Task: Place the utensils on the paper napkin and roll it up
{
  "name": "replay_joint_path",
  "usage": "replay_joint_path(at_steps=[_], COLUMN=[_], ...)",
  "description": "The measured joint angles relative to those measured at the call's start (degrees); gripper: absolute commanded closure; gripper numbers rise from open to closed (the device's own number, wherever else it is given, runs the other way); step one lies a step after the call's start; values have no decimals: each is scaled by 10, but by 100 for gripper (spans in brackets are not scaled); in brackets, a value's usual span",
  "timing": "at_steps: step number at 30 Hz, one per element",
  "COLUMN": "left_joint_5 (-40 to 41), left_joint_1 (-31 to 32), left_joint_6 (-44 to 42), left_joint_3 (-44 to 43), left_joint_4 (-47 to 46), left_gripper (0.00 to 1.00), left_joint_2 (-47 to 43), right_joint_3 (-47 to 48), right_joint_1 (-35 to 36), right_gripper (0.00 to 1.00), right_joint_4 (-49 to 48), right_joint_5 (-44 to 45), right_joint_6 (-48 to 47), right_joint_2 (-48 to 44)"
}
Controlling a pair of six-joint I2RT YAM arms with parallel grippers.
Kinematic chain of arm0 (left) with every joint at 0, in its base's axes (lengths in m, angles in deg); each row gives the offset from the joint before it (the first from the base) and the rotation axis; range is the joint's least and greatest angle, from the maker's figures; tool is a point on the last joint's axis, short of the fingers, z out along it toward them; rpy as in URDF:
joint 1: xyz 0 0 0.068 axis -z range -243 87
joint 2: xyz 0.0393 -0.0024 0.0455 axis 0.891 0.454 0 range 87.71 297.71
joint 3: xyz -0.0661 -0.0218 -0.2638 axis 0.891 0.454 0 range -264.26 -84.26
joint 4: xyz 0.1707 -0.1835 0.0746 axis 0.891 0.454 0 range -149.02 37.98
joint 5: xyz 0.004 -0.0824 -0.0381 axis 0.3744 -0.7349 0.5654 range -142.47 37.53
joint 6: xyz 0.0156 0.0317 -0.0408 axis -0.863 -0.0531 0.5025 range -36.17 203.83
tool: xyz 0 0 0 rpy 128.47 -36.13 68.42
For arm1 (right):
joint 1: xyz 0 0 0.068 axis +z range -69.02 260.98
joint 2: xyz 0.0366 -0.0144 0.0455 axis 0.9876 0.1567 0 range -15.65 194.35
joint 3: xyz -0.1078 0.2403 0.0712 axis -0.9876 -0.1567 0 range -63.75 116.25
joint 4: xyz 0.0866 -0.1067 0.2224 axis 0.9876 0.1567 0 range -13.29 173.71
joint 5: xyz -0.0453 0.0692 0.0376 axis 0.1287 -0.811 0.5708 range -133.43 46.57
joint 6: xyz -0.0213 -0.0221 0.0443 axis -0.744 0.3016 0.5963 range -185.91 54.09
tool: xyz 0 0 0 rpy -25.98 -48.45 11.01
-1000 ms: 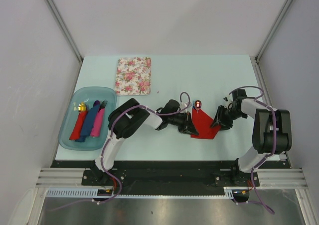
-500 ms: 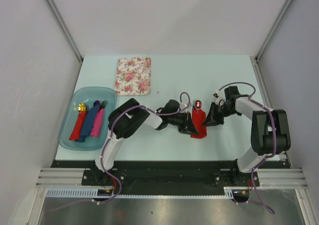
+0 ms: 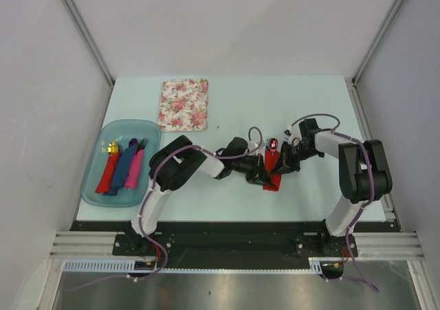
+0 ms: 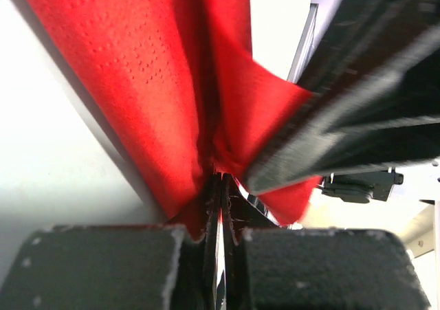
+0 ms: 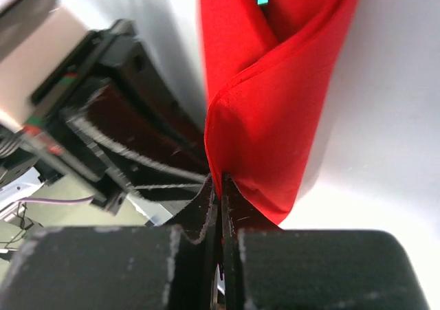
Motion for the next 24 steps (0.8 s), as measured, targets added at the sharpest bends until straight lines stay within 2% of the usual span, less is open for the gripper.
replay_joint_path(at_steps=[14, 24], left_joint_5=[3, 16], left_joint_1=[0, 3], left_joint_6=[-21, -48], left_joint_3=[1, 13], left_joint_4=[1, 26], left_gripper=[95, 88], left_joint_2=[-6, -32], right_joint_3=[19, 39], right_joint_1=[-14, -13], right_gripper=[100, 100], right_joint_4=[11, 39], right_joint_5=[13, 26], right_joint_6=[-2, -7], right_joint_2=[62, 78])
